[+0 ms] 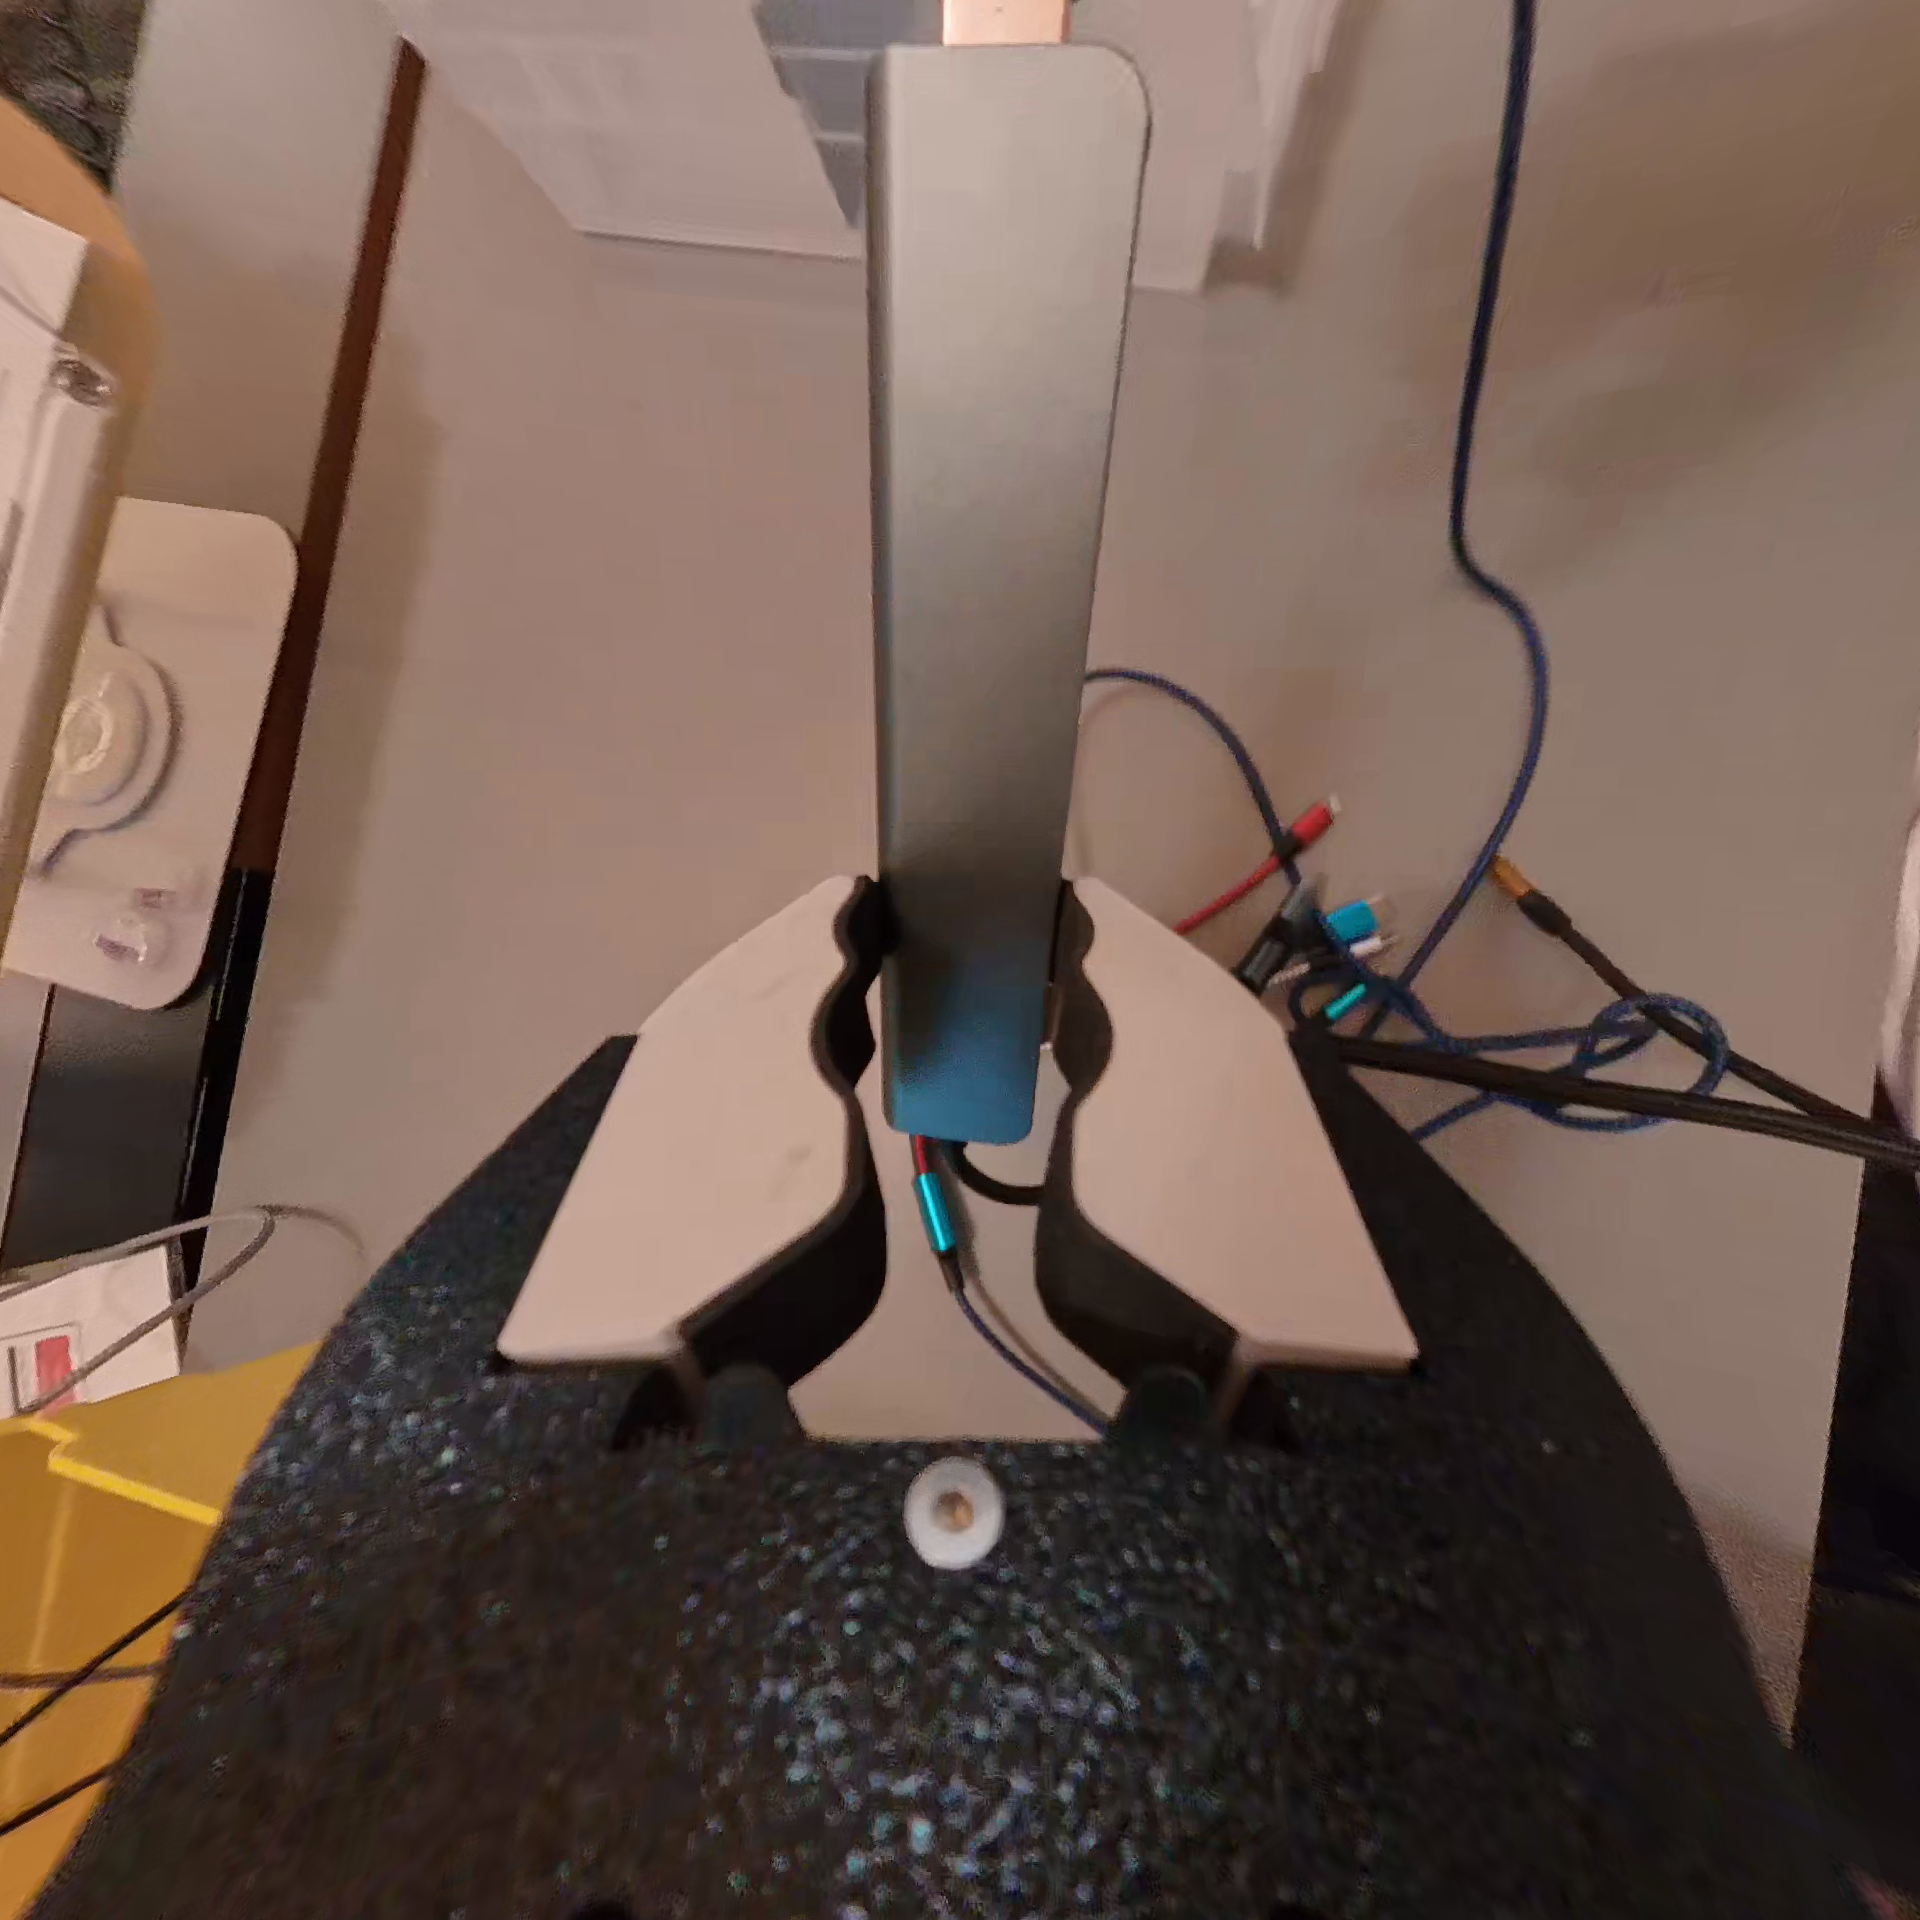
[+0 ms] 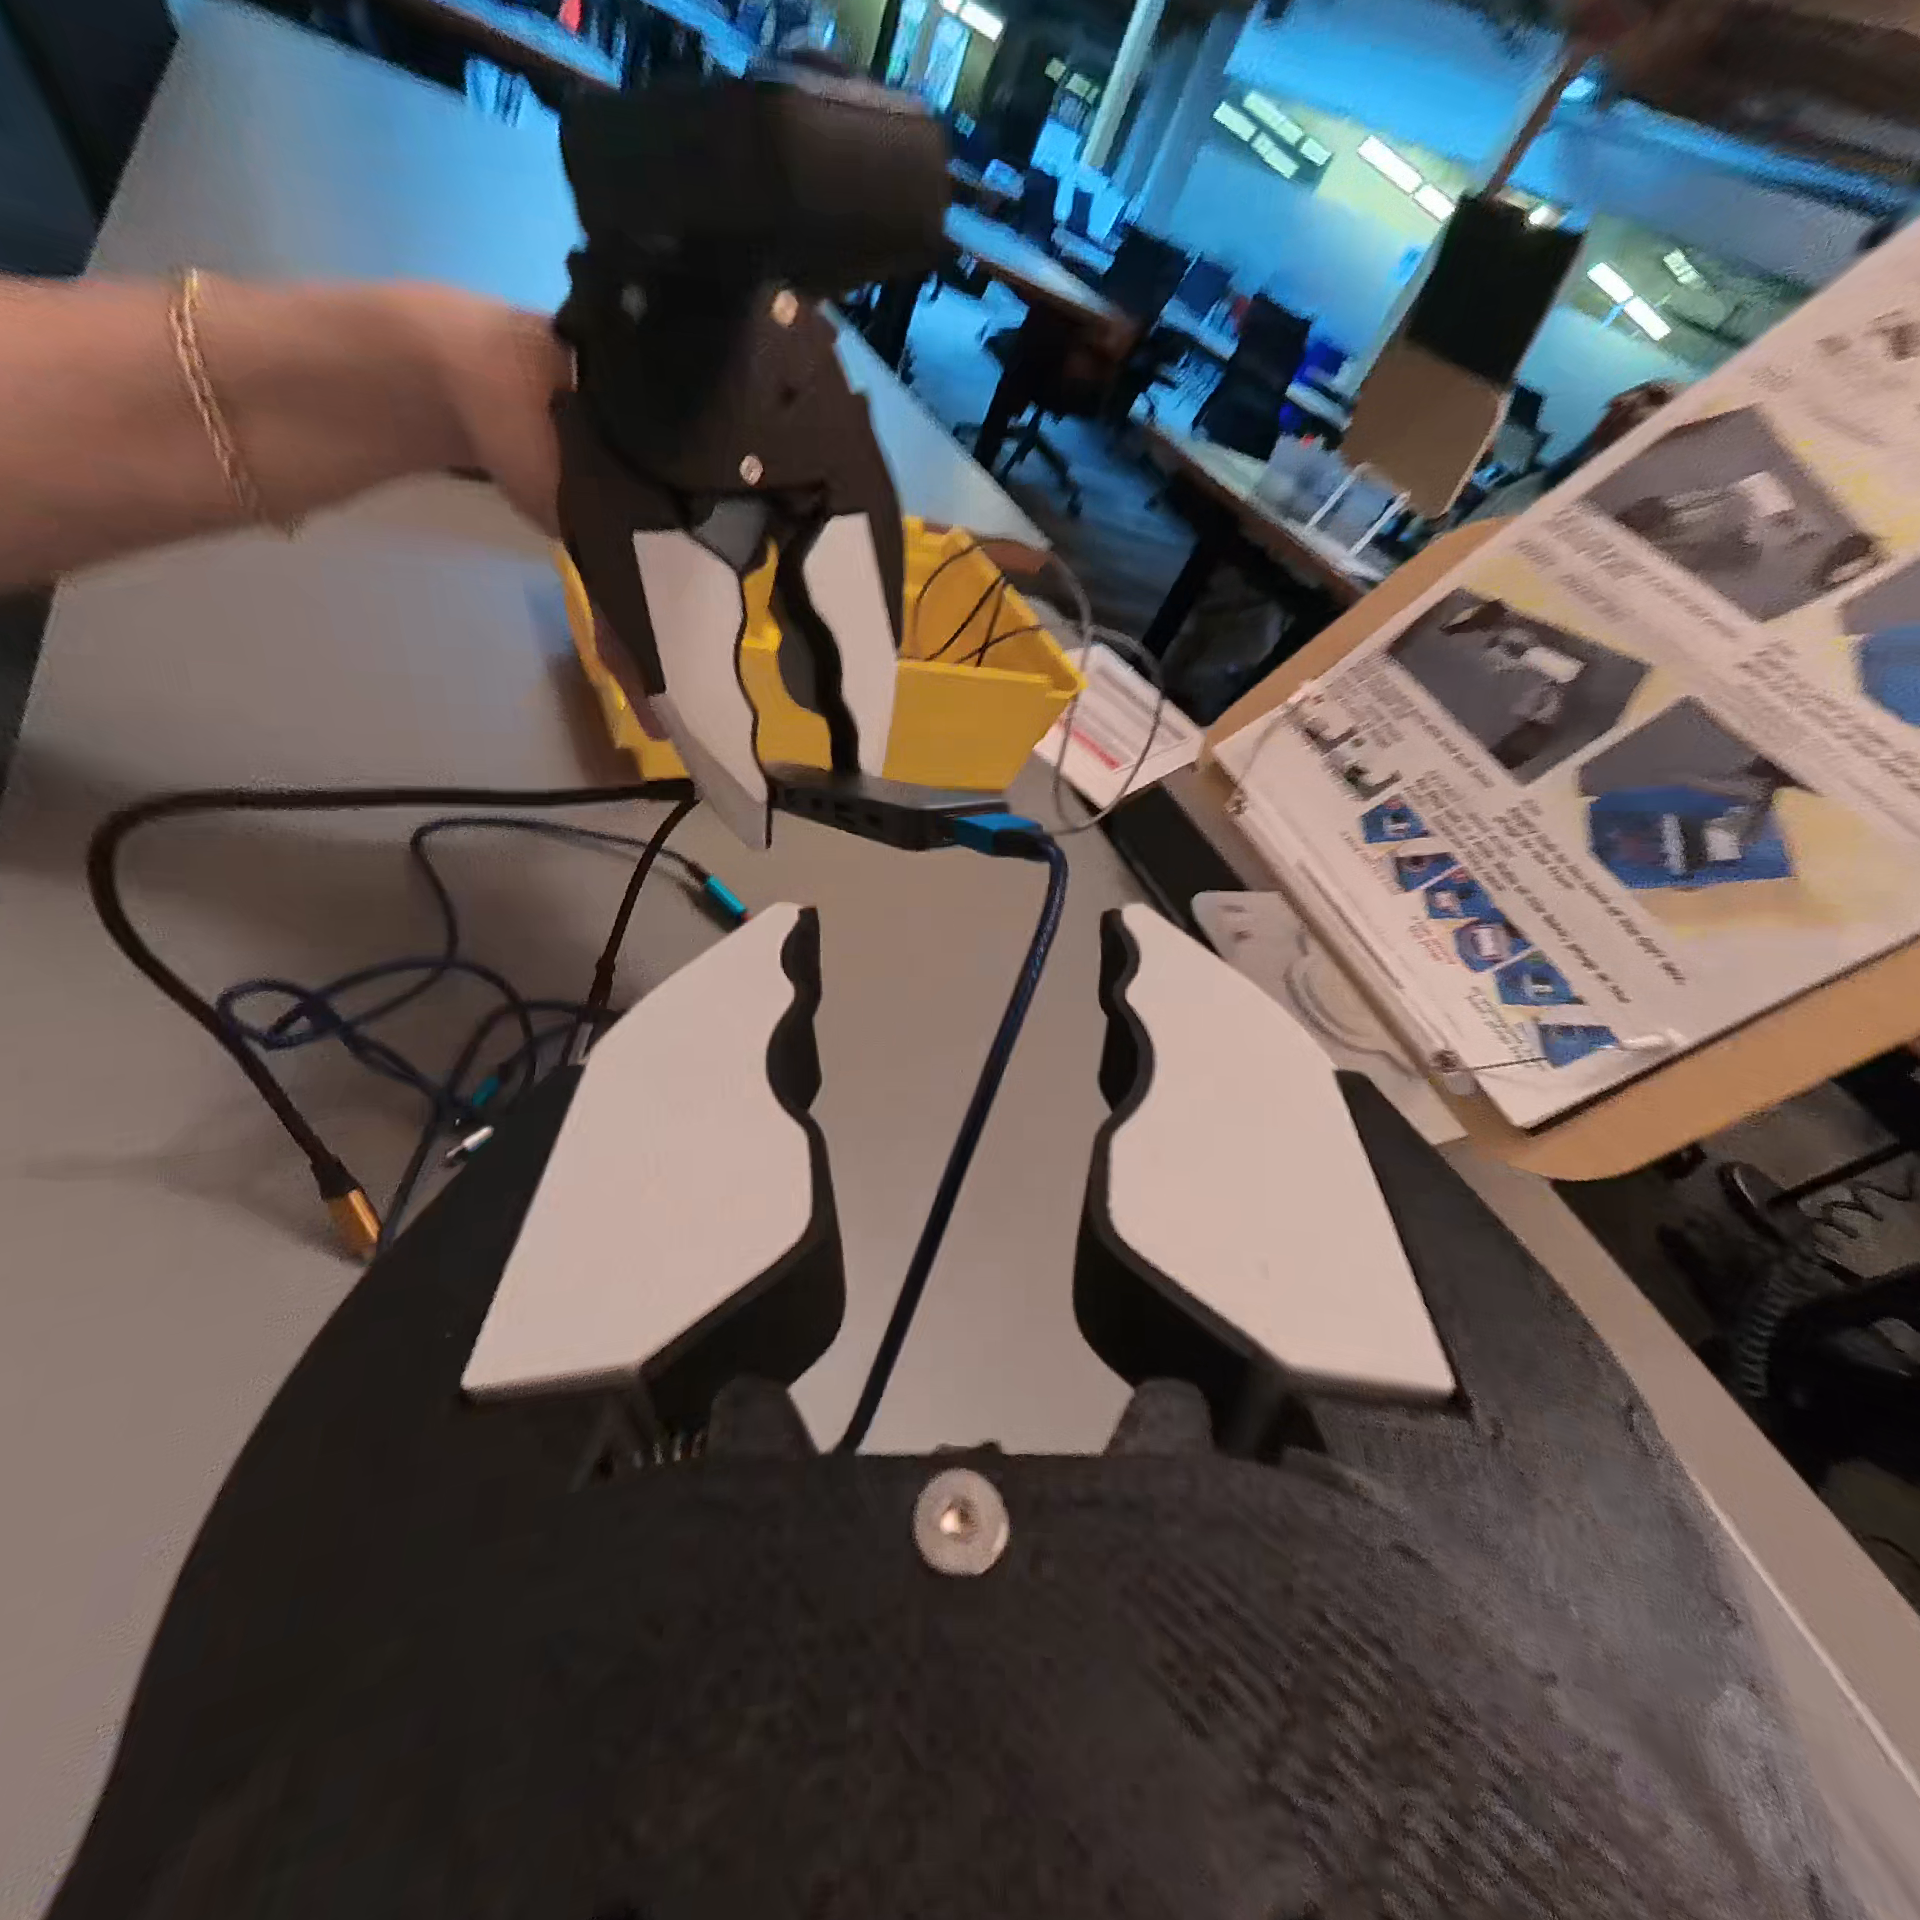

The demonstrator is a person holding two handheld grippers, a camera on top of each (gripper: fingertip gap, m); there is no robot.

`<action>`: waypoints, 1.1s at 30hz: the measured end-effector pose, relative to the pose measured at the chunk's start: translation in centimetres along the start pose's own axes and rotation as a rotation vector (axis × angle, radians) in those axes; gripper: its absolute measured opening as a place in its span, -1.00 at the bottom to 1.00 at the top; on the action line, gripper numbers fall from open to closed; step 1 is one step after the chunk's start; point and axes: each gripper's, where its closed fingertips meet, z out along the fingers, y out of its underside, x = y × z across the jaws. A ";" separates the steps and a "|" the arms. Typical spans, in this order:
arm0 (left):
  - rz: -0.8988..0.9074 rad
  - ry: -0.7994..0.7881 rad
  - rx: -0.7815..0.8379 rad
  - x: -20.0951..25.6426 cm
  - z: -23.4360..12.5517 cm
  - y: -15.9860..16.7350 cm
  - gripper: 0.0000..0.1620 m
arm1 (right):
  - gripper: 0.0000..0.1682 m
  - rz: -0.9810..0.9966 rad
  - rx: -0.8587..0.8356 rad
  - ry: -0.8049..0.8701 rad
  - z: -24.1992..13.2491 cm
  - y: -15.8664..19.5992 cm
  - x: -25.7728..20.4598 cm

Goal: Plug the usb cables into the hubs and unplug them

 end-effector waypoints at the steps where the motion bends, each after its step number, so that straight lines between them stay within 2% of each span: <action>1: 0.024 0.009 -0.020 0.4 0.1 0.1 -0.62 | -0.40 -0.003 -0.016 -0.027 0.6 0.5 -0.7; 3: 0.058 0.035 -0.029 1.2 0.2 0.1 -0.62 | -0.47 0.016 -0.020 -0.053 1.6 1.4 -1.5; 6: 0.095 0.056 -0.088 2.0 0.5 1.0 -0.62 | -0.69 0.049 0.018 -0.073 2.2 2.0 -2.4; 9: 0.119 0.070 -0.141 2.4 0.8 1.9 -0.62 | -0.77 0.067 0.034 -0.078 2.2 2.5 -2.9; 17: 0.154 0.095 -0.194 3.1 1.1 2.5 -0.62 | -0.65 0.074 0.060 -0.127 2.0 3.2 -4.2; 18: 0.161 0.099 -0.195 3.3 1.2 2.5 -0.62 | -0.65 0.079 0.056 -0.134 2.1 3.4 -4.3; 20: 0.175 0.104 -0.207 3.4 1.3 2.5 -0.62 | -0.80 0.064 0.056 -0.140 2.3 3.6 -4.4; 23: 0.195 0.096 -0.214 3.3 1.4 2.7 -0.62 | -0.81 0.081 0.068 -0.150 2.4 3.4 -4.5; 28: 0.198 0.110 0.012 3.0 1.6 1.6 -0.62 | -0.81 0.138 0.146 -0.128 2.1 2.5 -4.2; 33: 0.031 0.237 0.336 3.9 1.8 0.0 -0.58 | -0.83 0.166 0.211 -0.168 2.0 1.6 -4.6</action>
